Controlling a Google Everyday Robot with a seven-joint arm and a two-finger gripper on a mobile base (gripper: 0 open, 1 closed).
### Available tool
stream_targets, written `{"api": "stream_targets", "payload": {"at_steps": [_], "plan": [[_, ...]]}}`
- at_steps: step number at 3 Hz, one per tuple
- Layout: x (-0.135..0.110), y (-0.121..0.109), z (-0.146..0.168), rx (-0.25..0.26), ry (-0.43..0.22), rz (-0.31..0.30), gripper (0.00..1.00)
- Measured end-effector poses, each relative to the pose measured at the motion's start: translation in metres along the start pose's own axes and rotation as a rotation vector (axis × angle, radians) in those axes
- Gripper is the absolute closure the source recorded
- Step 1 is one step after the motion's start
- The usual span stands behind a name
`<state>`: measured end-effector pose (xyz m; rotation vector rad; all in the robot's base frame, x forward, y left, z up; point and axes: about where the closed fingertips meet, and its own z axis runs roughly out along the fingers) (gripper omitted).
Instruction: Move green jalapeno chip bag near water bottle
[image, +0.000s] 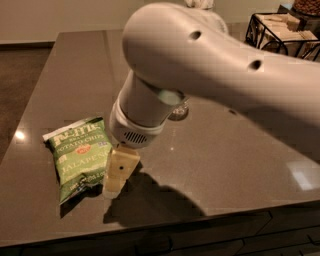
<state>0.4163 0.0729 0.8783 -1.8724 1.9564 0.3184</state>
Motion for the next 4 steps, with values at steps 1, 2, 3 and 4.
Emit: {"api": "stream_targets", "payload": {"at_steps": [1, 2, 3, 4], "plan": [[-0.003, 0.005, 0.027, -0.011, 0.027, 0.001, 0.00], [-0.007, 0.005, 0.045, -0.006, 0.048, 0.002, 0.00], [-0.009, 0.001, 0.058, -0.001, 0.070, 0.014, 0.00], [-0.009, -0.005, 0.064, -0.003, 0.089, 0.039, 0.18]]}}
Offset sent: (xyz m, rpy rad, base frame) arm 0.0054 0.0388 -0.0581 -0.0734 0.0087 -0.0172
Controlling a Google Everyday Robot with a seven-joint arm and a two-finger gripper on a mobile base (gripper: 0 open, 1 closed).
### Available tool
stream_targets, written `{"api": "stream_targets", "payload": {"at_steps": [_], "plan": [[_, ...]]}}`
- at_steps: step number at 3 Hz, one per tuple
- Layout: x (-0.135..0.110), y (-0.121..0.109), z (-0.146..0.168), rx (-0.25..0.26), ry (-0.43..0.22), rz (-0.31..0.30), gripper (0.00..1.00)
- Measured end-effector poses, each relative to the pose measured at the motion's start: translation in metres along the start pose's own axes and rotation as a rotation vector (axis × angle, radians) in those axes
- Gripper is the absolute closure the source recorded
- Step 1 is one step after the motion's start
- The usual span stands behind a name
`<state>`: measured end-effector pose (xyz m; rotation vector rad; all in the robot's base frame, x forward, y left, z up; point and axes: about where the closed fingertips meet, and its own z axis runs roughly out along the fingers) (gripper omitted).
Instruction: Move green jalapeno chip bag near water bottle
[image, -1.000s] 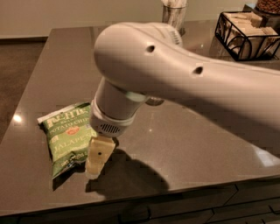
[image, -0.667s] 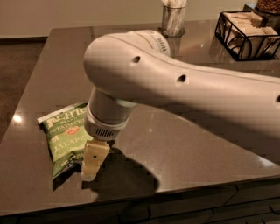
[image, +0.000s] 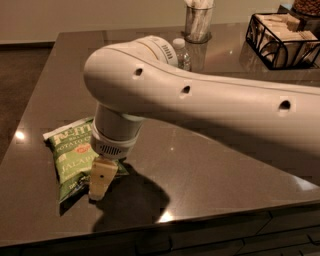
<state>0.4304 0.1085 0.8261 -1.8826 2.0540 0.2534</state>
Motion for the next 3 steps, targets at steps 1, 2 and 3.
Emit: {"api": "stream_targets", "payload": {"at_steps": [1, 2, 3], "plan": [[0.009, -0.011, -0.010, 0.005, -0.003, 0.035, 0.41], [0.036, -0.025, -0.025, 0.020, 0.005, 0.082, 0.65], [0.067, -0.044, -0.045, 0.045, 0.019, 0.123, 0.87]]}}
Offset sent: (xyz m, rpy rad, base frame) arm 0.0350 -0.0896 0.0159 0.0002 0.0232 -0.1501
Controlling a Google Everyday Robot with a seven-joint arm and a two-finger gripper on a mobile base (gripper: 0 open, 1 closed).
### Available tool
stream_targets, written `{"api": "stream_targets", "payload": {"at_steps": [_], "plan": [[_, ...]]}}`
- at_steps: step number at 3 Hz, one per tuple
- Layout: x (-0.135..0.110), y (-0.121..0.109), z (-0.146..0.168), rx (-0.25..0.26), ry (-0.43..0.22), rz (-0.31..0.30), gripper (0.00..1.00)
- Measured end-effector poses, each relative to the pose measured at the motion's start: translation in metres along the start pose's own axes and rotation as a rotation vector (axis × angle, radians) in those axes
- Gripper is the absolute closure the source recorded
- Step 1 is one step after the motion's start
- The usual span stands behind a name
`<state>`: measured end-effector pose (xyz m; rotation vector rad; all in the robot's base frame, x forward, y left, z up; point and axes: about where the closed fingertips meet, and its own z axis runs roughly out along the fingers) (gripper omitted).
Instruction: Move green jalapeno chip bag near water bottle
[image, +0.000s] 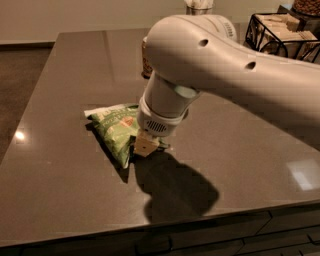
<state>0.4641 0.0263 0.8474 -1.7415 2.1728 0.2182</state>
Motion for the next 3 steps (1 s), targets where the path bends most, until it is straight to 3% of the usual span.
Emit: {"api": "stream_targets", "payload": {"at_steps": [1, 2, 3], "plan": [[0.031, -0.022, -0.018, 0.031, 0.018, 0.018, 1.00], [0.051, -0.025, -0.027, 0.027, 0.007, -0.011, 1.00], [0.056, -0.025, -0.029, -0.017, -0.014, -0.125, 0.98]]}}
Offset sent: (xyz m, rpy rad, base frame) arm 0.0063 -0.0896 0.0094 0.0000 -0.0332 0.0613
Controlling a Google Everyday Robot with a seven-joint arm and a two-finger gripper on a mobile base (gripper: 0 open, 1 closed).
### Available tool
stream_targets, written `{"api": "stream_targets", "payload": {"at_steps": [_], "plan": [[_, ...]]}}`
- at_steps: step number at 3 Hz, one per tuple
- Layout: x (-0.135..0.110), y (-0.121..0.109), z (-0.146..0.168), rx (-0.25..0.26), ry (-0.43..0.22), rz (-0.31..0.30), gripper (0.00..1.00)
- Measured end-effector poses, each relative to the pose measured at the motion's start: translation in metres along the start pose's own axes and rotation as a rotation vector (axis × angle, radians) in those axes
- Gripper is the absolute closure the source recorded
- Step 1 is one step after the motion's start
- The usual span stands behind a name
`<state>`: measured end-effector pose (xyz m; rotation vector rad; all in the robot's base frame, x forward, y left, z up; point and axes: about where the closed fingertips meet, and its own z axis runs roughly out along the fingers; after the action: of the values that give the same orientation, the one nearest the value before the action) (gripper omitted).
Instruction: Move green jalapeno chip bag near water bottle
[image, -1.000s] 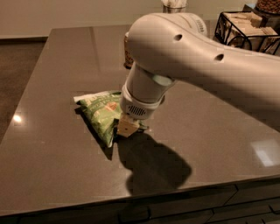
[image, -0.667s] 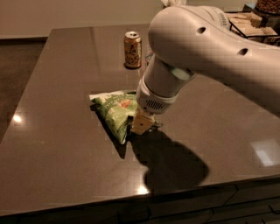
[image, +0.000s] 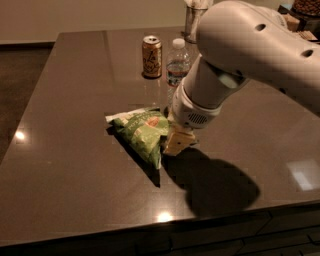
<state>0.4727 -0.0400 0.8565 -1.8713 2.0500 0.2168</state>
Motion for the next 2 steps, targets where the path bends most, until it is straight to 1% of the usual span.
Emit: {"api": "stream_targets", "payload": {"at_steps": [1, 2], "plan": [[0.0015, -0.0062, 0.0012, -0.018, 0.000, -0.055, 0.75], [0.0022, -0.0148, 0.0011, -0.022, 0.005, -0.087, 0.53]]}}
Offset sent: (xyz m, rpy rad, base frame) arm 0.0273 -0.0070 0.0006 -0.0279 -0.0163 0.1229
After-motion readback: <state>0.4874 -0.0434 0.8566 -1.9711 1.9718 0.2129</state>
